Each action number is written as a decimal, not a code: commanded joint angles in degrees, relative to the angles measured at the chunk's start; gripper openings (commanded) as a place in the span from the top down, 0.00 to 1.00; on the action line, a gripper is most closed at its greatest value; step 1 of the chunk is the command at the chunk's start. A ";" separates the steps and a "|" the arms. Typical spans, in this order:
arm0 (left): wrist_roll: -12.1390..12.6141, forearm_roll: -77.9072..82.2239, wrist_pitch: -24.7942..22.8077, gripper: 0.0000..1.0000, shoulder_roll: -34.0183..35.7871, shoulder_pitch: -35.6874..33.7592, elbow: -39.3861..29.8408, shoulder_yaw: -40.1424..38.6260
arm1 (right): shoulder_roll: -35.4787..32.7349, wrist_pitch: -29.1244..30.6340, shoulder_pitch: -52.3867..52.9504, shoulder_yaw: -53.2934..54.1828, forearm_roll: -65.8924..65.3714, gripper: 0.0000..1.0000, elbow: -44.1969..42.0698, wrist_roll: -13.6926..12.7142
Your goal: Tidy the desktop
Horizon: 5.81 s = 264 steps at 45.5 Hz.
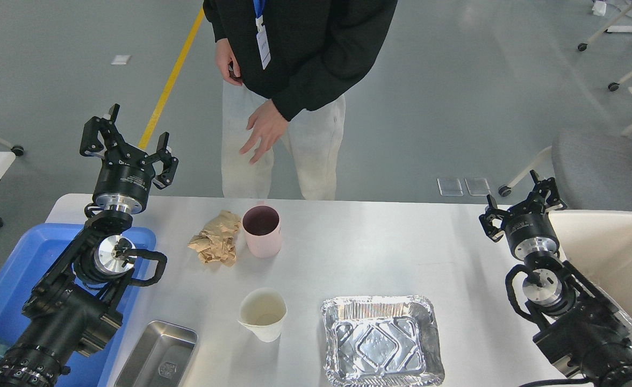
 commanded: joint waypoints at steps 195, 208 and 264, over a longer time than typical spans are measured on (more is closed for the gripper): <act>16.63 42.98 -14.33 0.02 53.37 -7.72 -29.11 42.09 | -0.78 -0.01 1.85 -6.90 -1.06 0.00 0.53 -0.35; 17.42 42.98 -8.17 0.02 31.13 -17.38 -9.87 54.57 | -0.78 -0.27 2.02 -8.04 -1.06 0.00 0.35 -0.35; 23.31 42.54 2.99 0.22 1.23 -28.11 13.62 76.99 | -1.31 -0.27 1.41 -8.21 -1.14 0.00 -0.18 -0.26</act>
